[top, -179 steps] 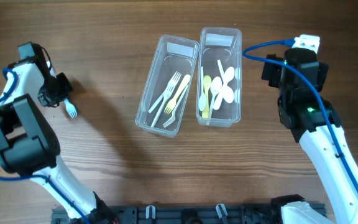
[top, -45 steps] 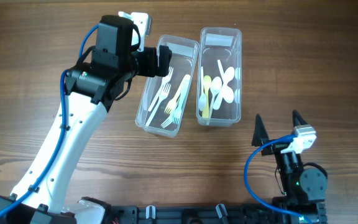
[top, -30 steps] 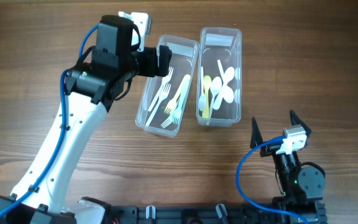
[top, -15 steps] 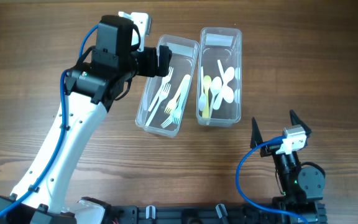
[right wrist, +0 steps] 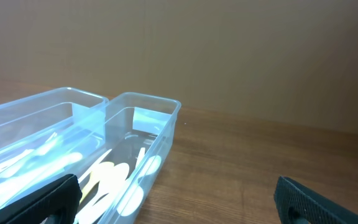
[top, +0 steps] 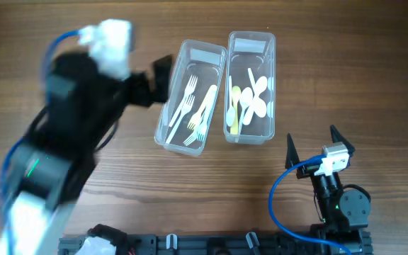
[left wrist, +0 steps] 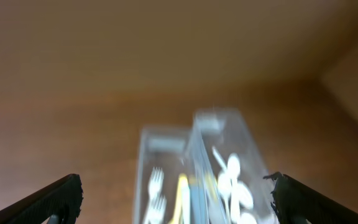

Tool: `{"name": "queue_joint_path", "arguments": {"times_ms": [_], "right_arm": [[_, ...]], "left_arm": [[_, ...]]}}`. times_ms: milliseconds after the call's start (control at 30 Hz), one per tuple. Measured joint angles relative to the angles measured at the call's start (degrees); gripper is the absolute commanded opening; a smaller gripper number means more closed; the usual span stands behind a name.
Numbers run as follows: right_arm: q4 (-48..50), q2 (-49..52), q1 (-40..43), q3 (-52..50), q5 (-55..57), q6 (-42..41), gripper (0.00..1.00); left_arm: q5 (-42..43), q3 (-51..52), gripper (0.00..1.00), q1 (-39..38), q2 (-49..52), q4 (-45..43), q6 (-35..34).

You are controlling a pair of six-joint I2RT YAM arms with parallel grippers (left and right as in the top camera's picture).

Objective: Pack container

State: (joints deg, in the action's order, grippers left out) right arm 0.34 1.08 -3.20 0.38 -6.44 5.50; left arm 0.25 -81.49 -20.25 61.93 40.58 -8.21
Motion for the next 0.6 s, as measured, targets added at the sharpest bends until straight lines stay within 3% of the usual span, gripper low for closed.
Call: {"name": "queue_joint_path", "arguments": {"times_ms": [300, 400, 600], "right_arm": [[-0.02, -0.09, 0.00, 0.00, 0.00, 0.00, 1.00], [-0.04, -0.11, 0.00, 0.00, 0.00, 0.02, 1.00], [0.04, -0.17, 0.00, 0.00, 0.00, 0.04, 1.00]], "left_arm": [[-7.91, 0.94, 1.00, 3.10, -30.99, 9.42, 0.00], [-8.39, 6.45, 1.00, 5.95, -39.39, 10.25, 0.00], [-8.28, 27.02, 1.00, 9.25, -51.19, 7.85, -0.02]]}}
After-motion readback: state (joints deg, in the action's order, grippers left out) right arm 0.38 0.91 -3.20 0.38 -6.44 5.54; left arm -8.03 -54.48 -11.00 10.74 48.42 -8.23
